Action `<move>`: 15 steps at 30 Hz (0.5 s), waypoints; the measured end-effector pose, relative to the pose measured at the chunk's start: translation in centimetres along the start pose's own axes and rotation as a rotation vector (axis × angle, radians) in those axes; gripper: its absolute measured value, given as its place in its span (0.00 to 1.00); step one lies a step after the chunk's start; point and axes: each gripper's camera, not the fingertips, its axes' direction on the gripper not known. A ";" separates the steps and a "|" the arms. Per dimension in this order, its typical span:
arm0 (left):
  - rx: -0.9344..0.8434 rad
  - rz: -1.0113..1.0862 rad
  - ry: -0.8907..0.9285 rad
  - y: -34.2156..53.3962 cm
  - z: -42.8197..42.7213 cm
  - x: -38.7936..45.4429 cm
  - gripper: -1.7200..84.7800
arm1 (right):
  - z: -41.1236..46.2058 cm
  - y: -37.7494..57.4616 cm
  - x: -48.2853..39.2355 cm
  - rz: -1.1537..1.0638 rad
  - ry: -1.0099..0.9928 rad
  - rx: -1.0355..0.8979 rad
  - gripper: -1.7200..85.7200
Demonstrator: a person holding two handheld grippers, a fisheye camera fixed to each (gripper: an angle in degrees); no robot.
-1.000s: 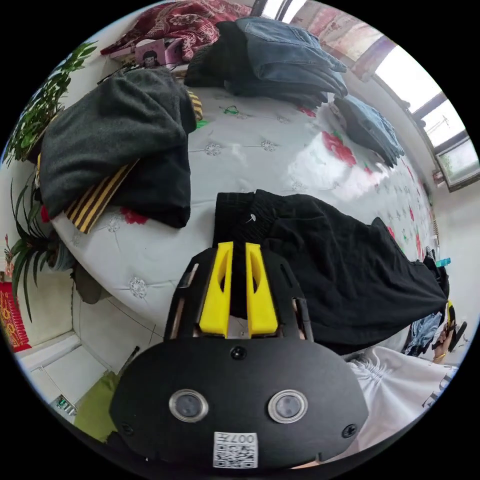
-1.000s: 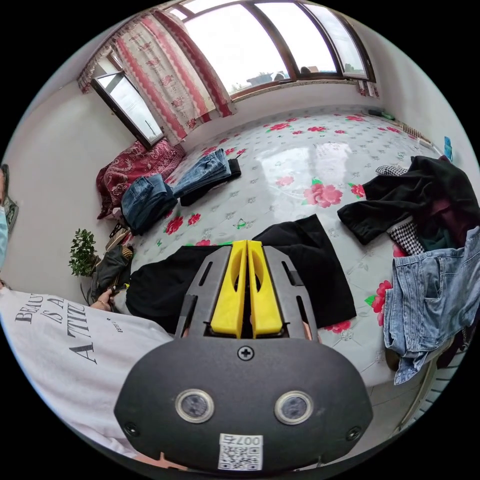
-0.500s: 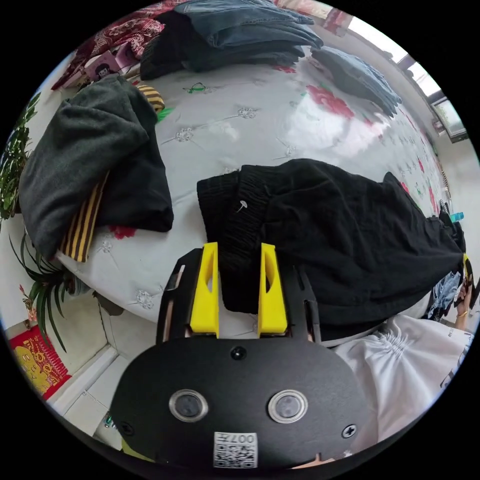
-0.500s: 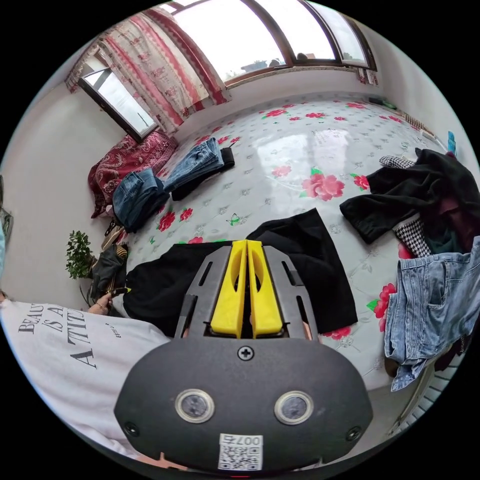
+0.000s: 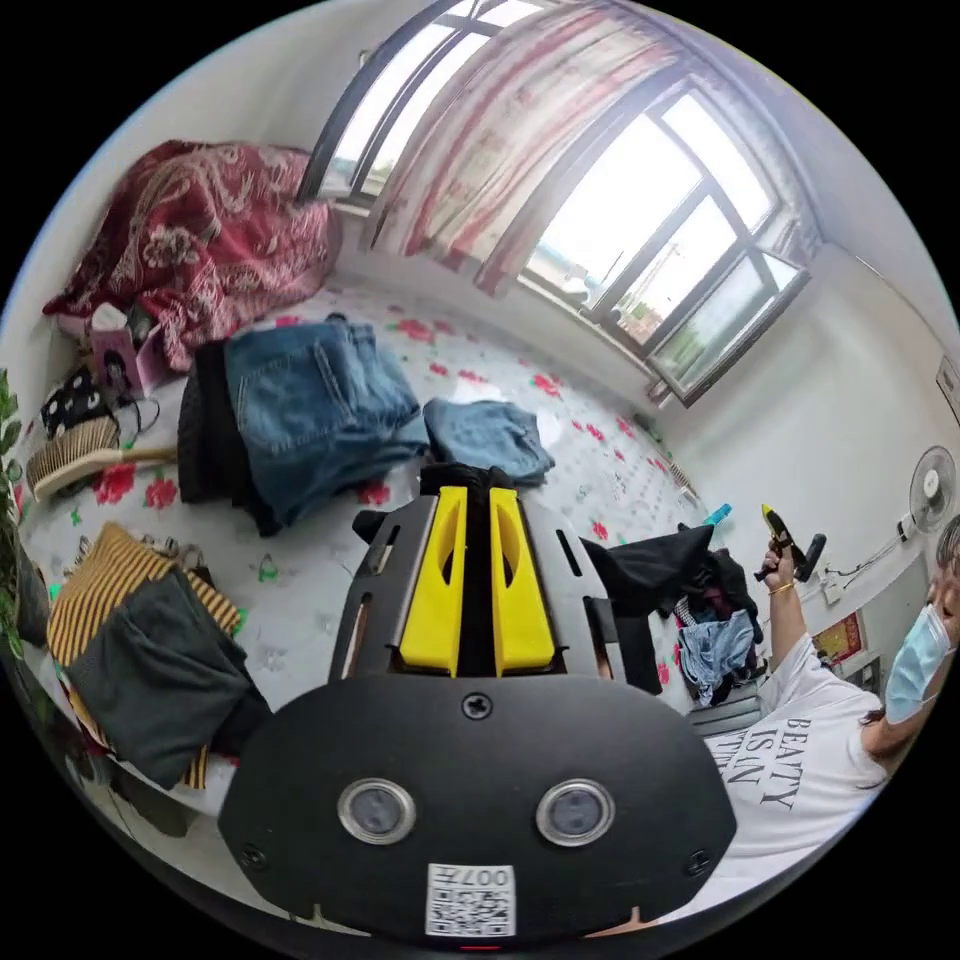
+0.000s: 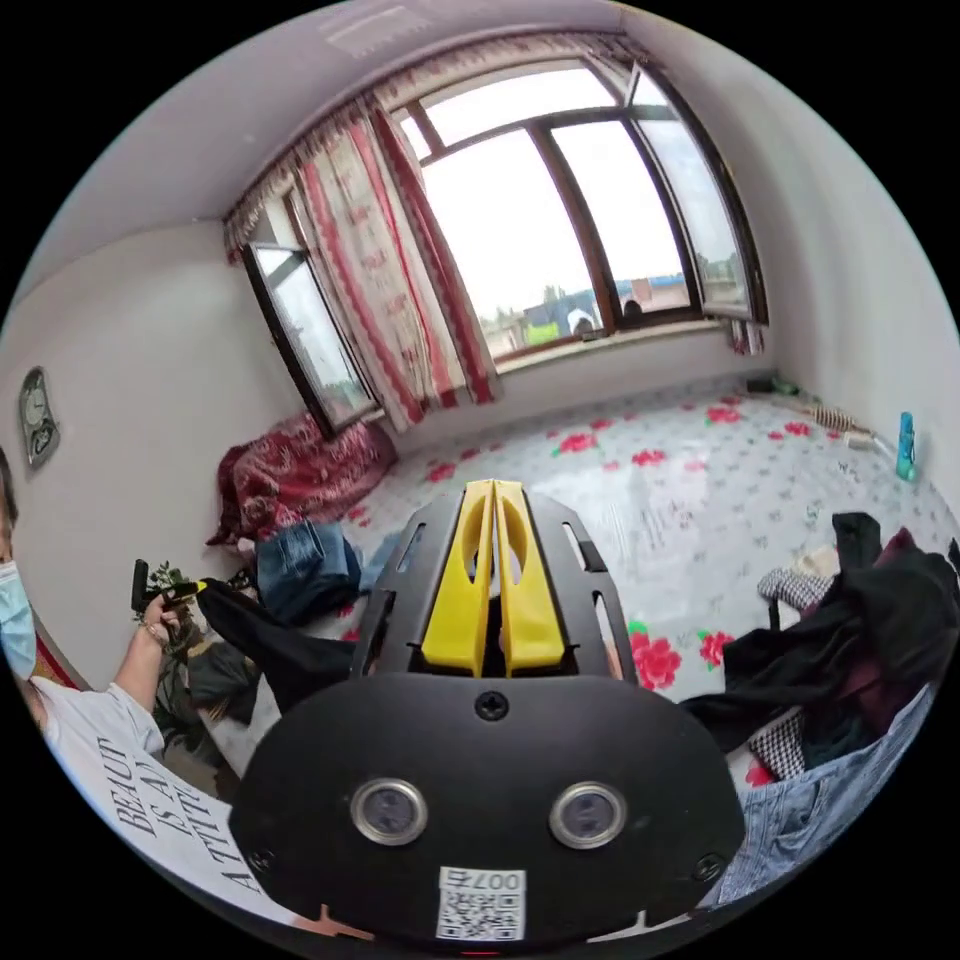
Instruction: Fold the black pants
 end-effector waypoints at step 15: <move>-0.116 -0.213 -0.142 22.7 -4.6 -4.2 0.07 | 12.0 21.2 -1.7 -0.006 -0.011 -0.676 0.08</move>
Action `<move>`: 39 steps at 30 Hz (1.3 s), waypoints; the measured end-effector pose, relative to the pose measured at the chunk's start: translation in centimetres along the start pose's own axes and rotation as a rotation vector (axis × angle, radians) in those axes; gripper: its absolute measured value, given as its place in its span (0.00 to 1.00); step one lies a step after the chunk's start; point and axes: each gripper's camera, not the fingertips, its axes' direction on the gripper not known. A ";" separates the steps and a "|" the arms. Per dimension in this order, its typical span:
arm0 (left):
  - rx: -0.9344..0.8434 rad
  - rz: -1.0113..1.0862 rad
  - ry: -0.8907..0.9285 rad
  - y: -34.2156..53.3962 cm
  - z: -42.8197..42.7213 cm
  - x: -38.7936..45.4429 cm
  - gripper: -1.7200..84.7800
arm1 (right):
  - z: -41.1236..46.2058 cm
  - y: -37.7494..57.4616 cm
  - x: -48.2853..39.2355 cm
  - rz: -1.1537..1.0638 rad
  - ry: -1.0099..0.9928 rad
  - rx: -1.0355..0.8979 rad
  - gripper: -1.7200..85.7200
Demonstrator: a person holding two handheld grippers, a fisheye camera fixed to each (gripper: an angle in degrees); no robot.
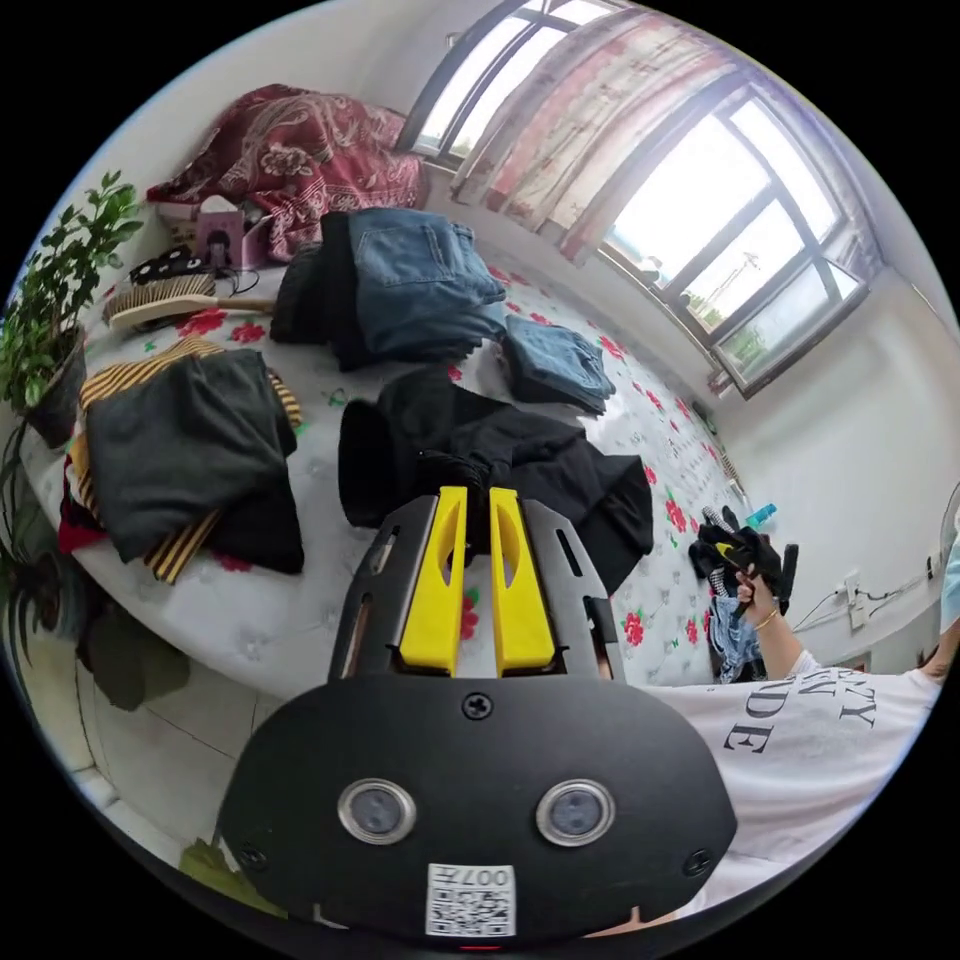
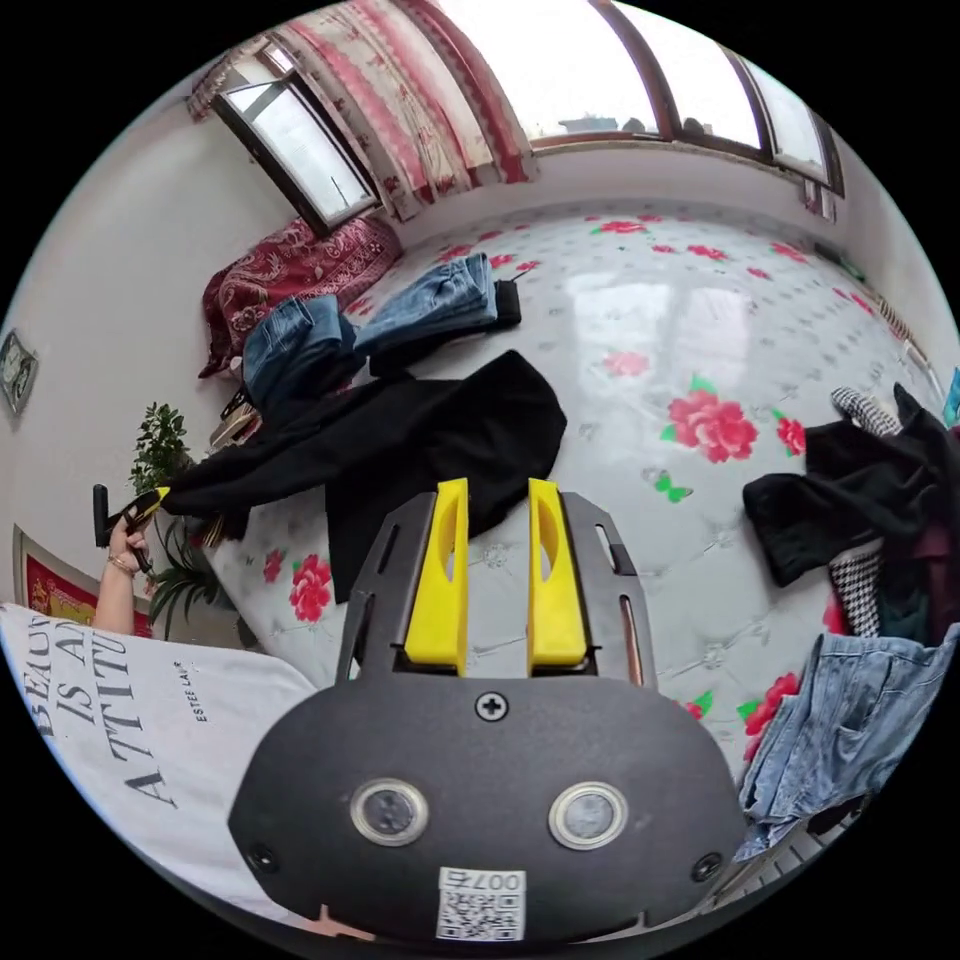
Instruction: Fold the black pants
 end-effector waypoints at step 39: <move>0.067 -0.004 0.228 -12.8 -3.1 -5.5 0.07 | -16.1 -9.0 1.5 -0.300 0.137 0.270 0.02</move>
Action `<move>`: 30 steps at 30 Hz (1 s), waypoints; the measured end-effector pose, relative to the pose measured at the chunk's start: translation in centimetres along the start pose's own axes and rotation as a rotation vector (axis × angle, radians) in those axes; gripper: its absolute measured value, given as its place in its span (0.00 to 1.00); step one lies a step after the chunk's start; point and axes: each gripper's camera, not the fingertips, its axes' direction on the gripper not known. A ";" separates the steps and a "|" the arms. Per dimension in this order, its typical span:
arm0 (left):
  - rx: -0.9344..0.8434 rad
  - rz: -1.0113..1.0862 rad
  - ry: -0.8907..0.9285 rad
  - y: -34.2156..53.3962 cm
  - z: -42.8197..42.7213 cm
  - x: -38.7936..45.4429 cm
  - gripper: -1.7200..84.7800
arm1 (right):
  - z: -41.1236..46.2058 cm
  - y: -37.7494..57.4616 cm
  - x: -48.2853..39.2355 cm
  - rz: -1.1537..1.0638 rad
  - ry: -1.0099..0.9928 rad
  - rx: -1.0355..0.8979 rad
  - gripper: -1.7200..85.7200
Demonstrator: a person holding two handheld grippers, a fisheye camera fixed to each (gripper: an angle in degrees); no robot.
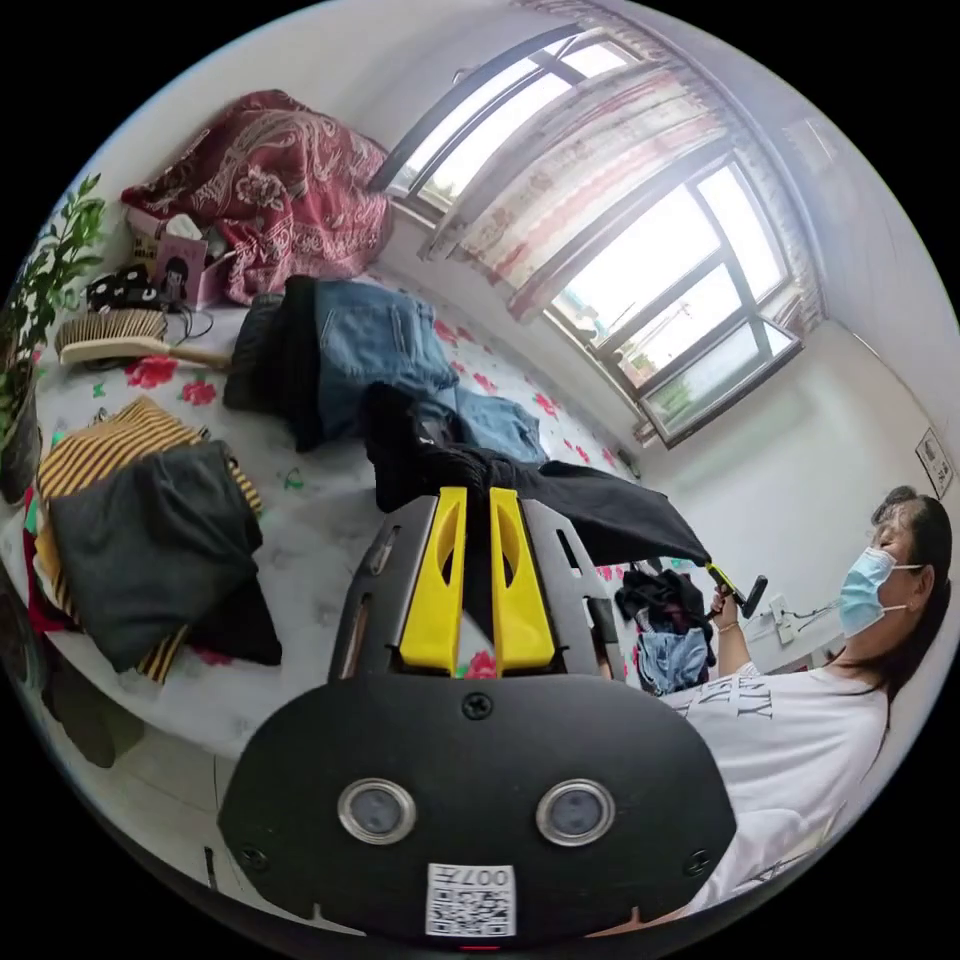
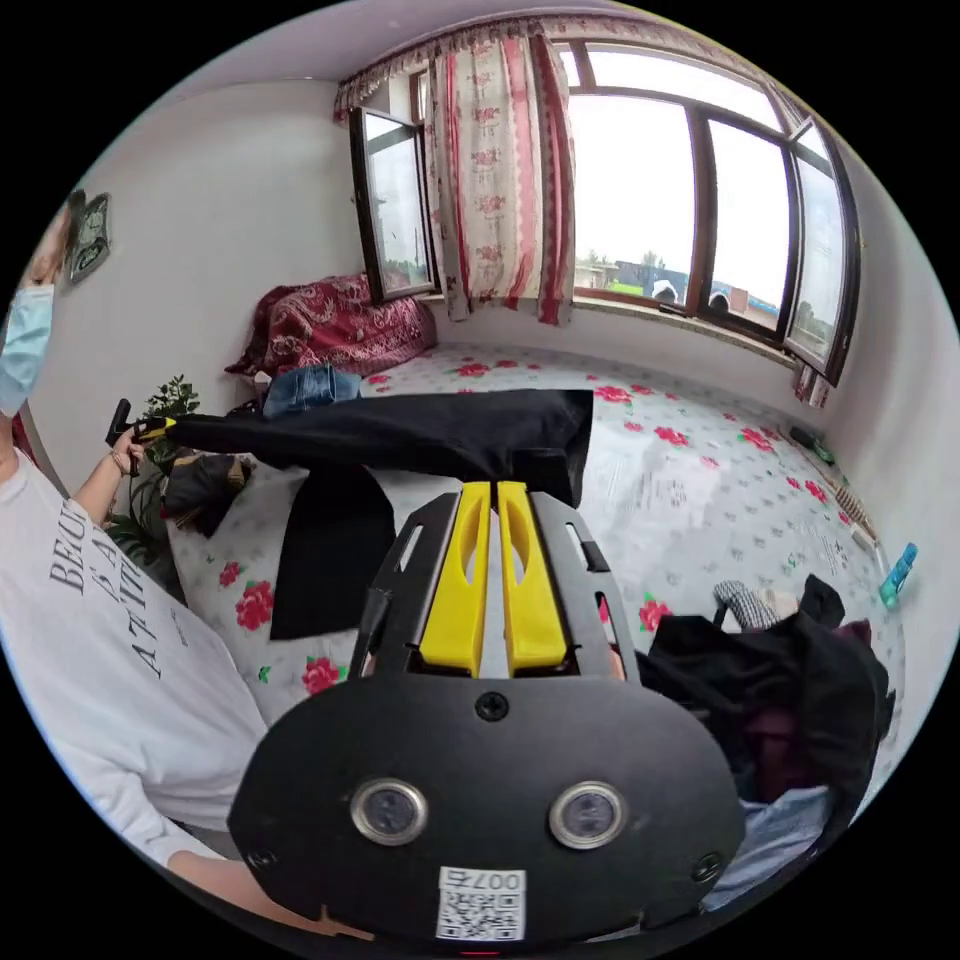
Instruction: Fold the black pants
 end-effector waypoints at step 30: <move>-0.310 -0.092 -0.460 8.9 16.0 -3.4 0.10 | 18.9 2.9 -7.5 0.271 -0.133 -0.323 0.09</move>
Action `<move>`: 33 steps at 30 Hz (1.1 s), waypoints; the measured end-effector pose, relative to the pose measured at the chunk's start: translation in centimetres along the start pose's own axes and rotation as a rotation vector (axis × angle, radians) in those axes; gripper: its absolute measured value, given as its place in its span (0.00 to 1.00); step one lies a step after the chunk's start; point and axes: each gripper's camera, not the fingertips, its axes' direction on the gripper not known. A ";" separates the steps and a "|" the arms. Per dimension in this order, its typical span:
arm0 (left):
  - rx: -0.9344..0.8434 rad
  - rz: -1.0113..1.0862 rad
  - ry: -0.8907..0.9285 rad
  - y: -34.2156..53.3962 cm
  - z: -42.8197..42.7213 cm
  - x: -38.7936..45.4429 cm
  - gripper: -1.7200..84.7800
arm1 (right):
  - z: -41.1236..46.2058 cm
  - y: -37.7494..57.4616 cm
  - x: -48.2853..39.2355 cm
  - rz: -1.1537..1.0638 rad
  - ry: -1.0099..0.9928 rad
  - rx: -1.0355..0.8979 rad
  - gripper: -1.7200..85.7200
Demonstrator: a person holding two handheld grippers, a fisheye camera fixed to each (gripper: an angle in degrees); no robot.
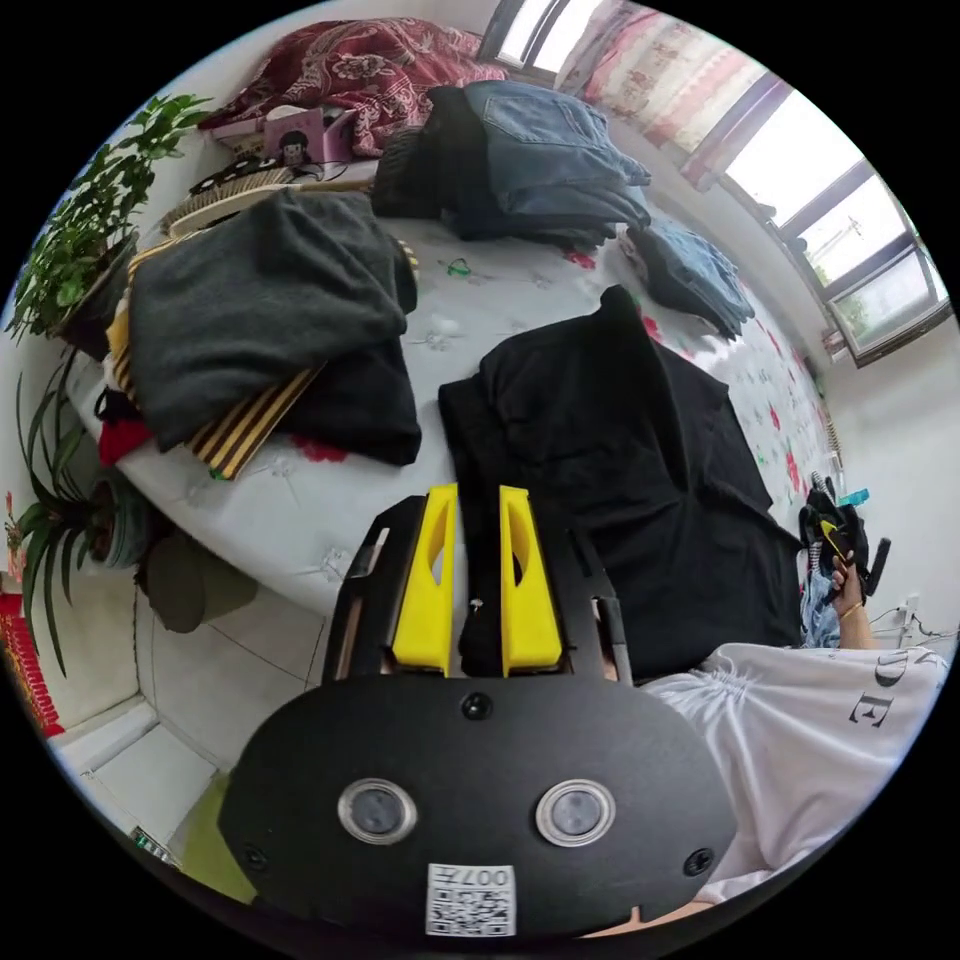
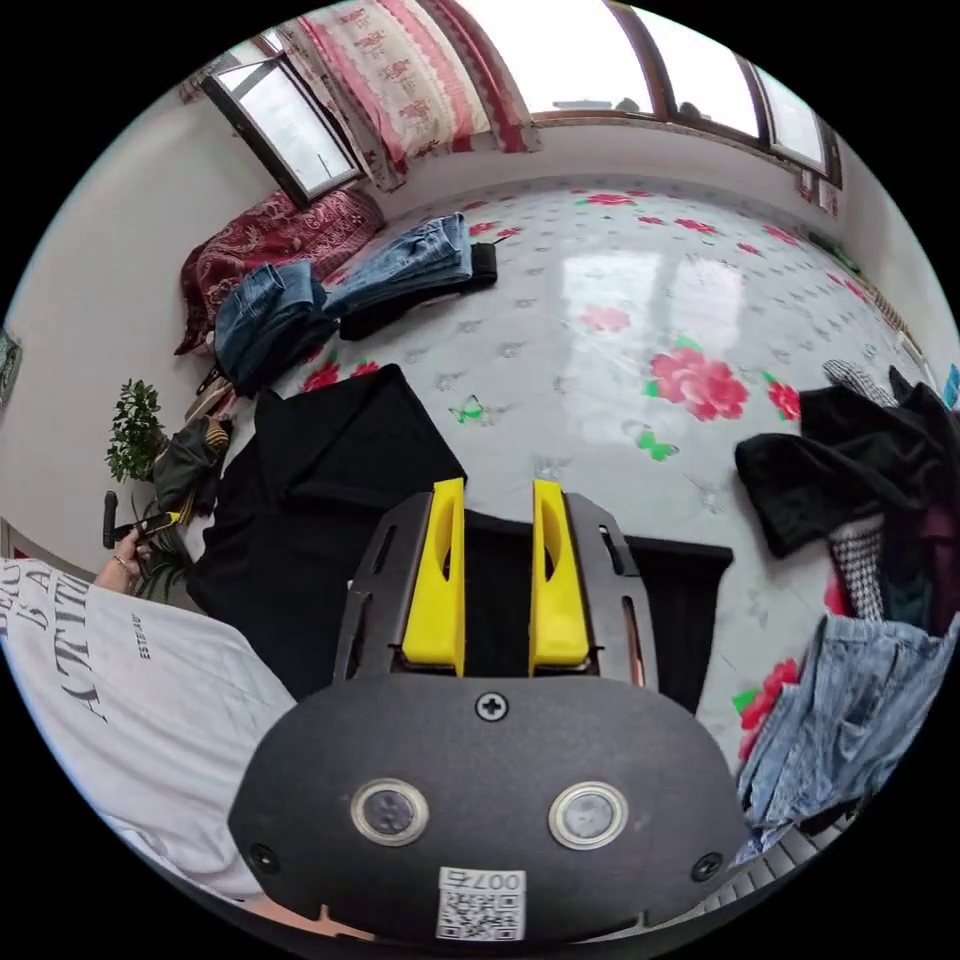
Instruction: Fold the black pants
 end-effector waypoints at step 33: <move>-0.131 0.140 -0.346 -8.6 14.0 10.8 0.01 | 6.1 -2.0 -0.4 -0.290 0.456 -0.401 0.02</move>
